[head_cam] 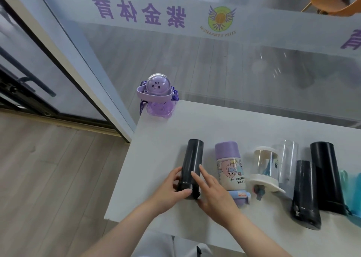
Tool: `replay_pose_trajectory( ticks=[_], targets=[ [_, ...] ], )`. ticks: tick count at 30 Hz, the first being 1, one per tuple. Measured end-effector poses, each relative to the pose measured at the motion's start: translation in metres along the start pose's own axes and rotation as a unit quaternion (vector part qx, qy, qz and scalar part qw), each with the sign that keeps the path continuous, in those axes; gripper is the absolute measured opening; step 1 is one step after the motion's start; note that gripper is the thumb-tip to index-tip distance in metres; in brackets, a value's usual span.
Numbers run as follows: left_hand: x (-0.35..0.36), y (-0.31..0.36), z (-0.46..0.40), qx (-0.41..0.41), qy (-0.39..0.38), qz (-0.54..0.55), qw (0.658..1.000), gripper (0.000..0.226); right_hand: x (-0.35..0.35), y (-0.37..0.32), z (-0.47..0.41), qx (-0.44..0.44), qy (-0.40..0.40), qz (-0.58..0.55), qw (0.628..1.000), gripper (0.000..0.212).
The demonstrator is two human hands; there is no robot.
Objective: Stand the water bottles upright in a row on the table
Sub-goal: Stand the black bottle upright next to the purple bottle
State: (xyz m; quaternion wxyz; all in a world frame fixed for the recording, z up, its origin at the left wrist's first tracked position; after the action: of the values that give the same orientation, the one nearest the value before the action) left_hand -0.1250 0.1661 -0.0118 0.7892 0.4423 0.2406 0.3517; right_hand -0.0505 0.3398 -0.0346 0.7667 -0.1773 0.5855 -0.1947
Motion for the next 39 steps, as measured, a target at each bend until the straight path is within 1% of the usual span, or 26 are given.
replay_pose_trajectory(
  ticks=[5, 9, 13, 15, 18, 21, 24, 26, 28, 30, 32, 34, 35, 37, 38, 39],
  targets=[
    [-0.011, 0.014, 0.007, -0.013, 0.017, -0.005, 1.000, 0.069, -0.025, -0.007, 0.009, -0.020, 0.009, -0.086, 0.996, 0.077],
    [-0.017, 0.034, 0.012, -0.008, 0.018, 0.010, 1.000, 0.051, -0.038, -0.013, 0.013, -0.013, 0.027, -0.121, 0.992, 0.076],
    [-0.012, 0.057, 0.014, -0.029, 0.035, 0.027, 0.999, 0.042, -0.044, -0.020, 0.011, -0.002, 0.036, -0.155, 0.987, 0.088],
    [-0.008, 0.066, 0.015, -0.034, 0.038, 0.032, 0.998, 0.041, -0.043, -0.022, 0.005, -0.002, 0.066, -0.176, 0.982, 0.090],
    [-0.005, 0.077, 0.013, -0.035, 0.045, 0.028, 0.998, 0.038, -0.040, -0.023, -0.004, 0.003, 0.123, -0.188, 0.975, 0.088],
    [-0.010, 0.087, 0.008, -0.036, 0.064, 0.015, 0.997, 0.035, -0.042, -0.024, -0.013, 0.028, 0.137, -0.203, 0.969, 0.082],
    [-0.021, 0.092, 0.005, -0.033, 0.059, 0.018, 0.998, 0.032, -0.053, -0.024, -0.023, 0.033, 0.167, -0.223, 0.960, 0.072],
    [-0.028, 0.090, 0.001, -0.024, 0.053, 0.013, 0.998, 0.033, -0.064, -0.025, -0.031, 0.039, 0.170, -0.238, 0.956, 0.065],
    [-0.032, 0.084, -0.004, -0.015, 0.051, -0.006, 0.999, 0.031, -0.070, -0.026, -0.038, 0.040, 0.155, -0.253, 0.954, 0.058],
    [-0.040, 0.071, -0.014, -0.011, 0.066, -0.071, 0.995, 0.029, -0.072, -0.025, -0.046, 0.043, 0.129, -0.286, 0.948, 0.059],
    [-0.054, 0.054, -0.027, -0.015, 0.086, -0.212, 0.973, 0.040, -0.072, -0.024, -0.054, 0.054, 0.122, -0.299, 0.945, 0.067],
    [-0.070, 0.036, -0.036, -0.033, 0.085, -0.348, 0.933, 0.056, -0.073, -0.025, -0.062, 0.068, 0.123, -0.312, 0.940, 0.070],
    [-0.078, 0.028, -0.040, -0.048, 0.079, -0.403, 0.910, 0.064, -0.074, -0.025, -0.066, 0.076, 0.124, -0.326, 0.934, 0.068],
    [-0.093, 0.014, -0.046, -0.084, 0.065, -0.490, 0.865, 0.079, -0.075, -0.028, -0.071, 0.087, 0.124, -0.363, 0.919, 0.058],
    [-0.100, 0.009, -0.048, -0.100, 0.063, -0.514, 0.849, 0.086, -0.074, -0.029, -0.074, 0.089, 0.123, -0.378, 0.913, 0.055],
    [-0.106, 0.005, -0.050, -0.113, 0.062, -0.524, 0.842, 0.093, -0.073, -0.030, -0.076, 0.090, 0.123, -0.388, 0.909, 0.055]
  ],
)
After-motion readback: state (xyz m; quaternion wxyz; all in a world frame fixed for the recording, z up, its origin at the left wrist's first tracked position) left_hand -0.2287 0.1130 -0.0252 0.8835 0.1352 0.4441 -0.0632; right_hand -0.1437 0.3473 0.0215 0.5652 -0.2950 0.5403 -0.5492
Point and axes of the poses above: each hand's wrist, its own z-axis away from the middle knuckle, its own x-axis out of the palm, y = z × x, the point moved 1 cm from there along -z, towards the middle knuckle, and after that the axes turned 5 degrees about x, right-handed, at the moved point
